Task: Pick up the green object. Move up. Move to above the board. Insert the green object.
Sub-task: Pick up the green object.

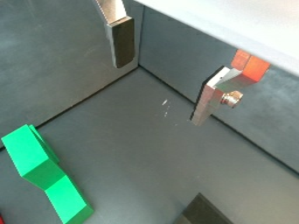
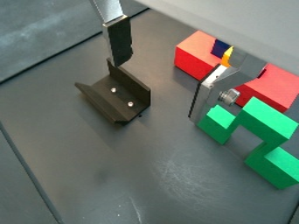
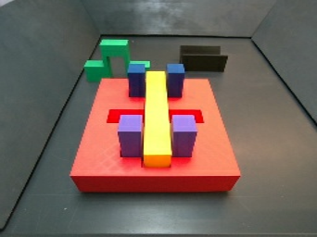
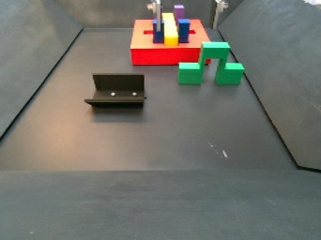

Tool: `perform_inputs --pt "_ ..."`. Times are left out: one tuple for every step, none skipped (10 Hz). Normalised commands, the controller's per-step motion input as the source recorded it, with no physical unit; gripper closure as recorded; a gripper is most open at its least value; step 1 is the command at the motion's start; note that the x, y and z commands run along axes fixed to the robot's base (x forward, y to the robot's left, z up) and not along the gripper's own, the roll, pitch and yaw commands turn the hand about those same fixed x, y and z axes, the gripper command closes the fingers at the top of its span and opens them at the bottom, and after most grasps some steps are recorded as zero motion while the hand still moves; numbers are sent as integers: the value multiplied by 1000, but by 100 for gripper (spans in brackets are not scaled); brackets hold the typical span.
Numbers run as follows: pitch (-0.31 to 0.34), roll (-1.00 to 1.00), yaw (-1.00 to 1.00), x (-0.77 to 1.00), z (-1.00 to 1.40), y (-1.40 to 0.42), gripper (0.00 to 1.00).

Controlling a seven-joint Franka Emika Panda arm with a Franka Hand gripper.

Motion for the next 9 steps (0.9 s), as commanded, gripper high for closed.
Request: perform_inputs --pt "-187 -137 0 -189 -120 -400 0" --pt "-183 -41 0 -354 -131 -629 0" --pt "-161 -76 57 -360 -154 -686 0" --pt "-140 -81 26 -366 -200 -646 0" --pt "-117 -11 14 -406 -174 -594 0" --pt "-116 0 3 -443 -177 -583 0" --pt "-114 0 0 -451 -191 -563 0" --pt "-116 0 0 -423 -211 -560 0" --pt "-116 0 0 -420 -231 -520 0"
